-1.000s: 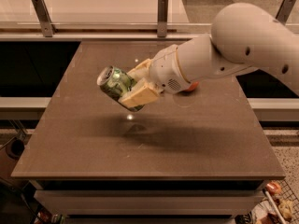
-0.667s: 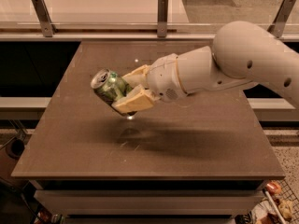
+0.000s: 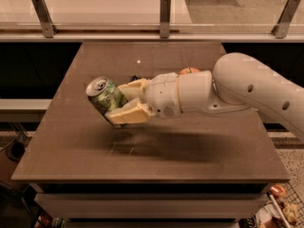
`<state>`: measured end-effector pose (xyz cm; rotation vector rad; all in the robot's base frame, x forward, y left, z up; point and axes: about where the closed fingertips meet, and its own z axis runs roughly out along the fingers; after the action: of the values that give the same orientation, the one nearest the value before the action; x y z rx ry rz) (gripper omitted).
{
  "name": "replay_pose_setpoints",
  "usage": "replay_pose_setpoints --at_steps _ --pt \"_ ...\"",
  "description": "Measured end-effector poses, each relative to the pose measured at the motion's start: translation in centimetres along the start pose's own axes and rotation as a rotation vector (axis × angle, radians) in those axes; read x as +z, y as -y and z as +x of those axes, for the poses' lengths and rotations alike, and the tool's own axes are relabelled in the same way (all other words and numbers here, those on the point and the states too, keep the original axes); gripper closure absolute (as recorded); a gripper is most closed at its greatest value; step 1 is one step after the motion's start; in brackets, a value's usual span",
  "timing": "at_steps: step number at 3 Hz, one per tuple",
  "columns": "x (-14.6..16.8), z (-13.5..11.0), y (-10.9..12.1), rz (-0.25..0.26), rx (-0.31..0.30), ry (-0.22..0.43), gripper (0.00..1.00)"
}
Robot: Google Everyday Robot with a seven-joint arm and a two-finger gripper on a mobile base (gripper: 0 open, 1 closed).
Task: Place green can upright
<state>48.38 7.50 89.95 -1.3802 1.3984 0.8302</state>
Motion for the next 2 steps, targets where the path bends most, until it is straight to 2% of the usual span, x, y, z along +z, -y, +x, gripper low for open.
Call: replay_pose_setpoints --at_steps 2 --pt "1.96 0.66 0.15 0.013 0.081 0.042 1.0"
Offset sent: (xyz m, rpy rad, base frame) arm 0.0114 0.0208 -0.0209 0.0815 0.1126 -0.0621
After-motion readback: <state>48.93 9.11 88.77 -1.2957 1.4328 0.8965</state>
